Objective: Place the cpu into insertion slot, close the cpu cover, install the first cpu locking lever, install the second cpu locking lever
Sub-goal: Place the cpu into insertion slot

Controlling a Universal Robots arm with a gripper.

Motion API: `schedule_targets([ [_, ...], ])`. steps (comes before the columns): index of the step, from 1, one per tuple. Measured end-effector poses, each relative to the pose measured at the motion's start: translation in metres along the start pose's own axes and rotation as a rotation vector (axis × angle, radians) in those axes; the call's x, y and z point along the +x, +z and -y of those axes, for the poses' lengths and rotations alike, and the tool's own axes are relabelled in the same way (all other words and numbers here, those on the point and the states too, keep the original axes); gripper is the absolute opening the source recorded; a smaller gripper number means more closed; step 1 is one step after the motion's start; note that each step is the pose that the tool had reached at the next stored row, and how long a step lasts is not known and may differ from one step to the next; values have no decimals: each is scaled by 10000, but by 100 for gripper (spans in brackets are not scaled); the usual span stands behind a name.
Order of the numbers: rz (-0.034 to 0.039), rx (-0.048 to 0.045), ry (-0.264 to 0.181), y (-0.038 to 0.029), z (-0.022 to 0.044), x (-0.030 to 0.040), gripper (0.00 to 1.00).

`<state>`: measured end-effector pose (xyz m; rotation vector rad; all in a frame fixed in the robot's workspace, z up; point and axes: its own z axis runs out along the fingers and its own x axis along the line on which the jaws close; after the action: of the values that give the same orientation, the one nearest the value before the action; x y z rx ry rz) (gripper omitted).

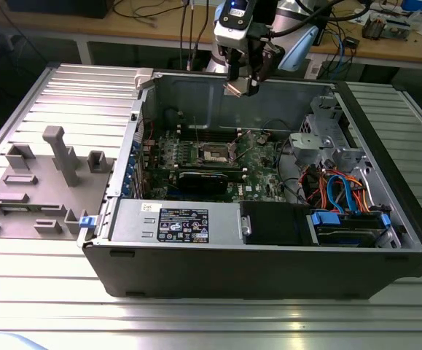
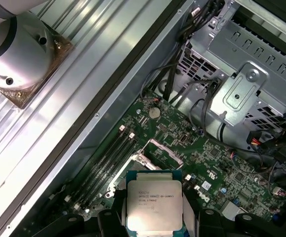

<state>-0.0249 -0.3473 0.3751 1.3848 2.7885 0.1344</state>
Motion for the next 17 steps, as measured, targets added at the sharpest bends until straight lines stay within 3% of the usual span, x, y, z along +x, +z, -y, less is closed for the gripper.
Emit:
schedule_targets([
  [9, 44, -7, 496, 0, 0, 0, 54],
  [17, 50, -9, 558, 1, 0, 0, 54],
])
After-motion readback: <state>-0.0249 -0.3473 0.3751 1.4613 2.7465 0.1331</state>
